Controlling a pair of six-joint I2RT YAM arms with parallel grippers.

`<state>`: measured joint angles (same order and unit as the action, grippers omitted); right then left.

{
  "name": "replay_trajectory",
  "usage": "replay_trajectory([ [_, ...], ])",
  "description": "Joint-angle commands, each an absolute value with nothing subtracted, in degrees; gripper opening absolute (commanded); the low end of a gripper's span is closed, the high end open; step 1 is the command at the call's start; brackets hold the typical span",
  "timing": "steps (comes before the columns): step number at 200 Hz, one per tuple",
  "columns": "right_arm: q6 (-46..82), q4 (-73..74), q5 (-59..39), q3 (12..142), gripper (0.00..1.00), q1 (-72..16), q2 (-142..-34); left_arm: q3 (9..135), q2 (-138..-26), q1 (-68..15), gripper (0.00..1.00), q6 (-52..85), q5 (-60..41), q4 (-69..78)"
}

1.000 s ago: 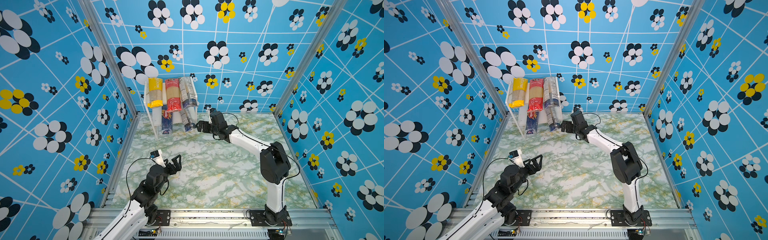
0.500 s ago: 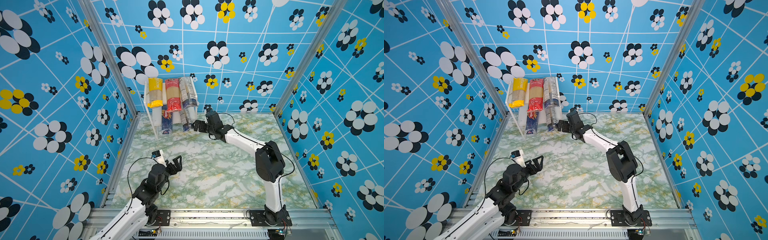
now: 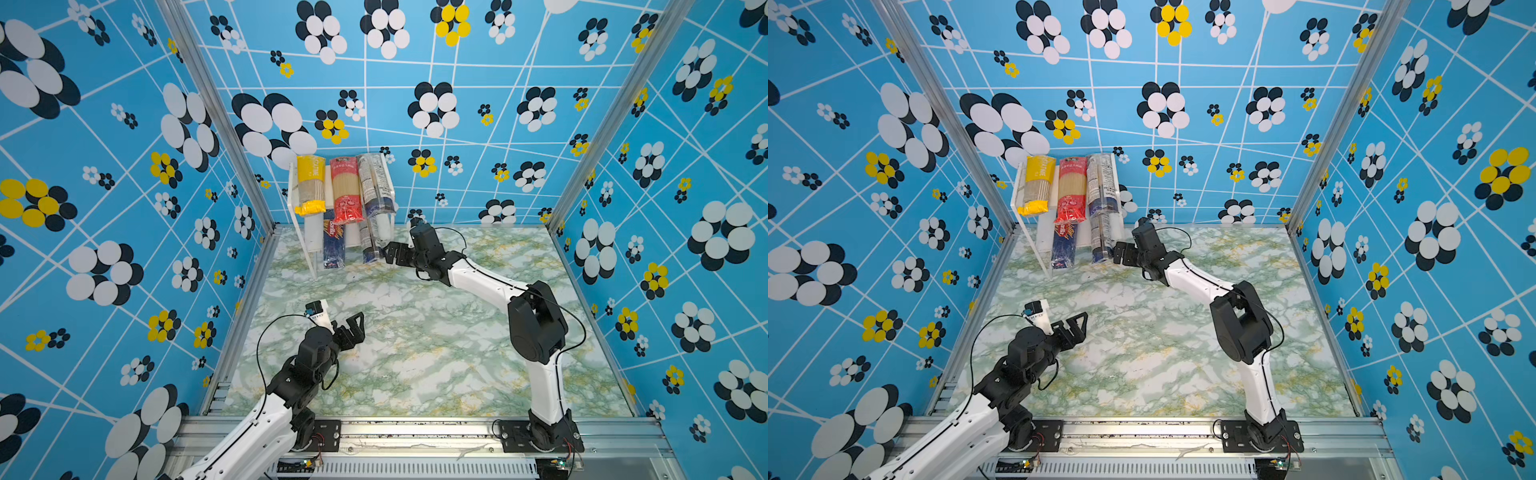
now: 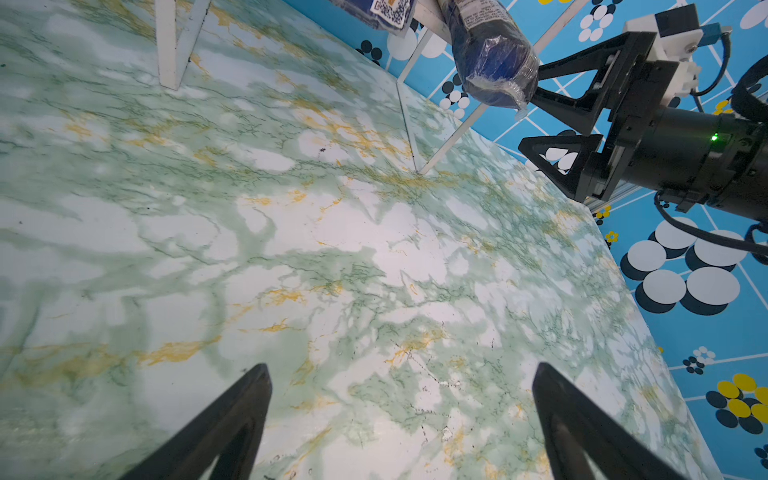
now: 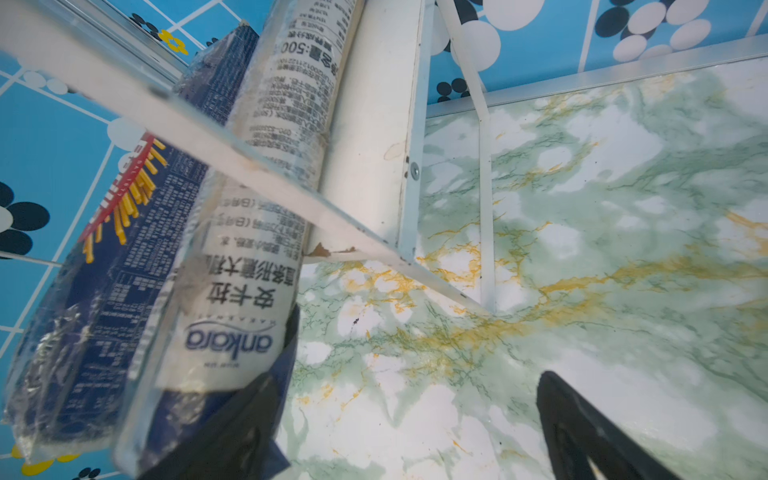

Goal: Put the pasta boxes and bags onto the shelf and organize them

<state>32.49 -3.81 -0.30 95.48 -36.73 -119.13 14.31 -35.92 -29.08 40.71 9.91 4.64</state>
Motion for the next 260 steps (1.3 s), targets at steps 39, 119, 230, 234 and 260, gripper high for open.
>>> replay_trajectory([
  [39, 21.76, -16.01, 2.65, 92.87, 0.99, -36.58, -111.84, 17.99, -38.06, -29.10, 0.99, 36.38, 11.07, 4.89],
  [119, 9.81, -25.21, 0.20, 81.30, 0.99, -31.43, -98.62, 23.21, -40.50, -25.97, 0.99, 29.54, 11.07, 4.57],
  [230, 4.30, -23.25, -2.84, 62.77, 0.99, -15.29, -81.00, 31.72, -41.27, -14.51, 0.99, 16.70, 10.29, 3.77],
  [234, 4.37, -22.93, -3.14, 62.13, 0.99, -14.51, -80.60, 31.90, -41.45, -14.13, 0.99, 16.35, 10.28, 4.05],
  [260, 4.09, -21.21, -4.45, 58.31, 0.99, -9.27, -78.23, 33.06, -42.82, -11.82, 0.99, 14.21, 10.11, 5.85],
])
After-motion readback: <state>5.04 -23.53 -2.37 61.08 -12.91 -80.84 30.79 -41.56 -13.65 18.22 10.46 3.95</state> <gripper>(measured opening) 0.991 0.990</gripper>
